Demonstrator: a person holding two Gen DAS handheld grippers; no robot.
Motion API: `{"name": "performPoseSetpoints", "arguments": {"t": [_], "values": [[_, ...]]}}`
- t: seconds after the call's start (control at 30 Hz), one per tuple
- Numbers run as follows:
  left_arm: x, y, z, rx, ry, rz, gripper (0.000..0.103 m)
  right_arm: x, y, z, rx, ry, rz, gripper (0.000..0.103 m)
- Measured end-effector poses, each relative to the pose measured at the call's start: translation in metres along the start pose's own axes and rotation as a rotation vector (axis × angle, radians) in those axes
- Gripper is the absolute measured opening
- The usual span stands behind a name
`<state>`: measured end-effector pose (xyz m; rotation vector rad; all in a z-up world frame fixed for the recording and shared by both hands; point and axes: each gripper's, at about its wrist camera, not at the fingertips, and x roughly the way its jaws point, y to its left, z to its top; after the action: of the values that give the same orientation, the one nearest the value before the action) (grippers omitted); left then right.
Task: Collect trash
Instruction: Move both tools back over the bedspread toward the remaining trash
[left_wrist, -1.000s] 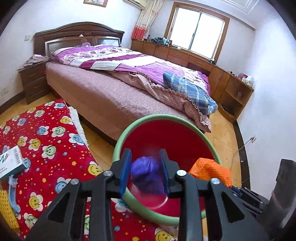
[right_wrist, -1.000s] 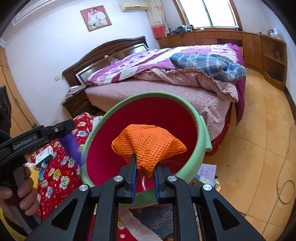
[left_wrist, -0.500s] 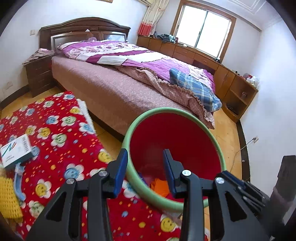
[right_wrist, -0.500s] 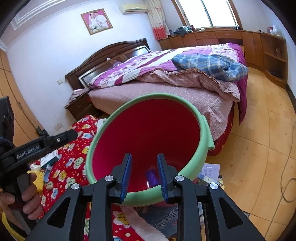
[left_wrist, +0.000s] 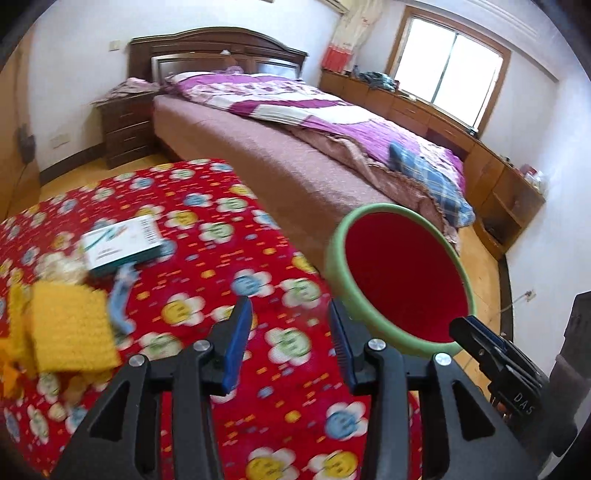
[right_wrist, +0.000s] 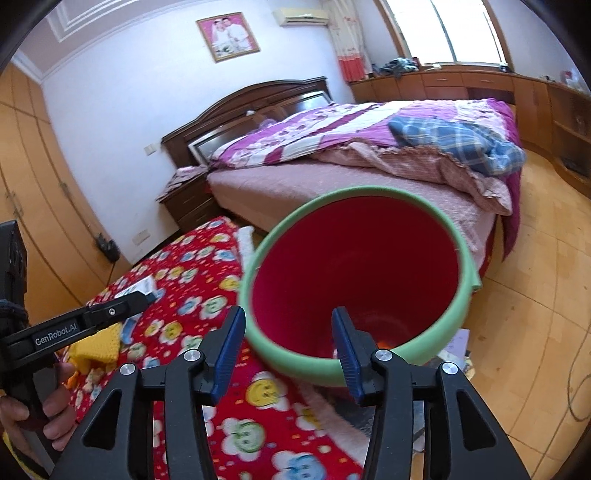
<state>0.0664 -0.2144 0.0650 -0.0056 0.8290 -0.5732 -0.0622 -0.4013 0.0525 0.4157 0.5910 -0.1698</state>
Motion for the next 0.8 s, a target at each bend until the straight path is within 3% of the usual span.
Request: {"name": "performPoseSetpoints", "arguments": {"t": [0.8], "values": [[-0.073,0.156,-0.045,-0.234,-0.045,0.335,0.043,0.032,0.092,-0.029,-0.135,0.111,0.111,0.052]]}}
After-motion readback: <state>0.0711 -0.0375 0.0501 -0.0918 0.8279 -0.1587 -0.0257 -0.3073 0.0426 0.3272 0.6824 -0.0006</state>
